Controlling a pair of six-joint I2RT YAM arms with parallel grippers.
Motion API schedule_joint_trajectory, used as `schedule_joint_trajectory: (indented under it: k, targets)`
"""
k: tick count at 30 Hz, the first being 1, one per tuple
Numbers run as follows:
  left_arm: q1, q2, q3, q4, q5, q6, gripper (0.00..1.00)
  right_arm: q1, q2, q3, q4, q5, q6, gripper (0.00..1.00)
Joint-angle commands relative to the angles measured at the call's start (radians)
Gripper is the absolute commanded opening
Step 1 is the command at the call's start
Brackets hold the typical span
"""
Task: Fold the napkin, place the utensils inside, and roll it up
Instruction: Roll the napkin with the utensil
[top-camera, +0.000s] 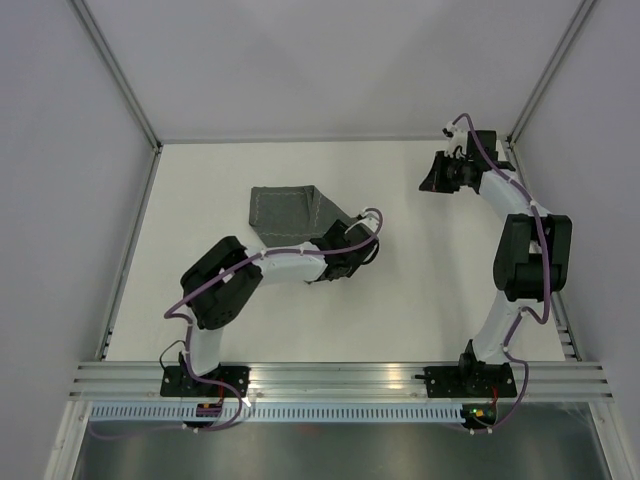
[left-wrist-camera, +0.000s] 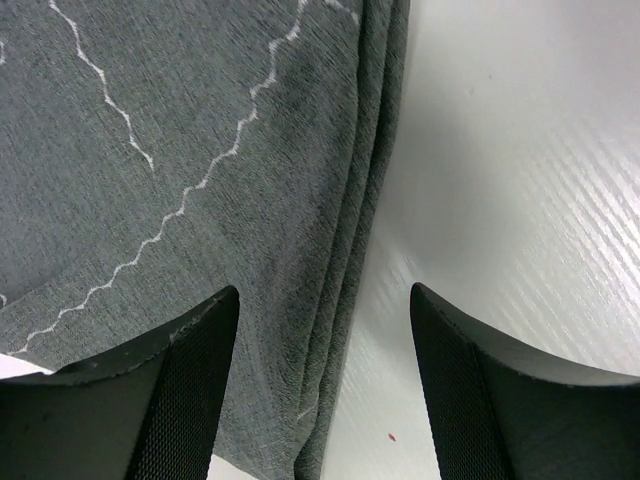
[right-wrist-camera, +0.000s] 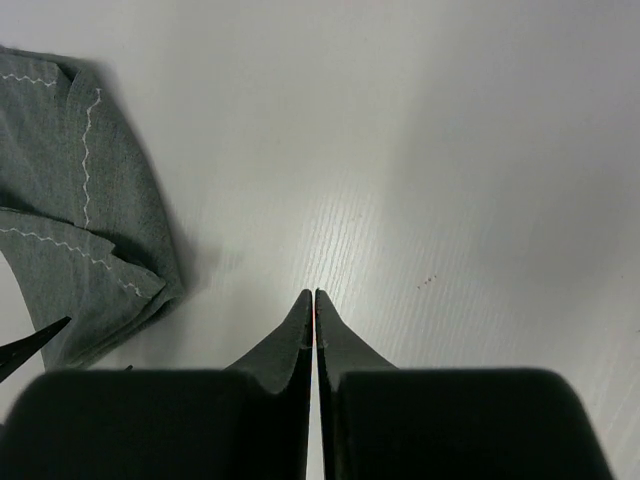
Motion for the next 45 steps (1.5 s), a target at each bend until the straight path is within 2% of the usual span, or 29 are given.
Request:
schedule_joint_trajectory:
  k: [1,9,15,24,34,45]
  targets:
    - [-0.017,0.026,0.047,-0.034,-0.083,0.039,0.73,-0.018,-0.044,-0.011,-0.018,-0.06,0.012,0.06]
    - [-0.029,0.058,0.054,-0.032,-0.099,0.059,0.68,-0.036,-0.041,-0.029,-0.013,-0.067,0.001,0.04]
    - [-0.052,0.095,0.07,-0.02,-0.137,0.141,0.66,-0.045,-0.044,-0.055,-0.003,-0.066,-0.002,0.03]
    - [-0.069,0.116,0.075,-0.011,-0.143,0.154,0.6,-0.065,-0.052,-0.071,-0.006,-0.07,-0.011,0.02]
    - [-0.069,0.156,0.086,-0.001,-0.155,0.185,0.45,-0.077,-0.056,-0.081,-0.003,-0.078,-0.015,0.0]
    - [-0.06,0.182,0.078,0.017,-0.152,0.196,0.43,-0.084,-0.055,-0.092,-0.003,-0.08,-0.028,0.0]
